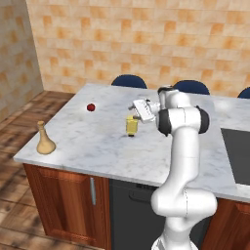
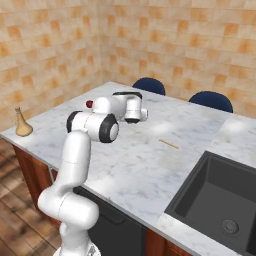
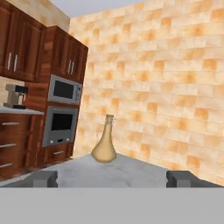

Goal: Move the oil and vinegar bottle and mustard from the cabinet to the dining counter.

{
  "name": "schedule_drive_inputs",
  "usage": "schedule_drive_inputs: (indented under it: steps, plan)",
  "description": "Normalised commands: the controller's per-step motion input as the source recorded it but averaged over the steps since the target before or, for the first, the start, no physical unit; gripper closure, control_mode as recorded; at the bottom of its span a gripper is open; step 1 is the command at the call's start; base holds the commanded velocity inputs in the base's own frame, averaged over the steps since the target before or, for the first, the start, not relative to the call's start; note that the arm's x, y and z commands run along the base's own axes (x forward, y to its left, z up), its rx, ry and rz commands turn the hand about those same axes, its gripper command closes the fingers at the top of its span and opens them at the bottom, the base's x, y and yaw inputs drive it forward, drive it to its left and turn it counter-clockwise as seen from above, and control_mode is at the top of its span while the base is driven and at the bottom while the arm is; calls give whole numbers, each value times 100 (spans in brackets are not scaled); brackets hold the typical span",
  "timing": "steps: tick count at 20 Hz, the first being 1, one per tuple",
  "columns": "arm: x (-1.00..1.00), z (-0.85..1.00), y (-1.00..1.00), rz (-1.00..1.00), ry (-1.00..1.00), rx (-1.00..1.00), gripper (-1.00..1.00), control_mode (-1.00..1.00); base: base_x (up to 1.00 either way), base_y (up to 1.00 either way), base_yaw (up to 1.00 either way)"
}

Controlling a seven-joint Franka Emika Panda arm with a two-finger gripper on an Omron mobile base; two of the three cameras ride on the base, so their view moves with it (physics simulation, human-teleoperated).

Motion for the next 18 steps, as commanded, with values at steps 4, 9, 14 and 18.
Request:
schedule_drive_inputs:
  steps: [4, 9, 14, 18]
  plan:
    - [-34, 82, 0, 0, -8, 0, -100, -100, 0, 0, 0]
    - [-90, 77, 0, -1, -8, -1, -100, -100, 0, 0, 0]
    - [-100, 23, 0, 0, -14, -11, -100, -100, 0, 0, 0]
    - [-100, 13, 11, 0, -17, -17, -100, -100, 0, 0, 0]
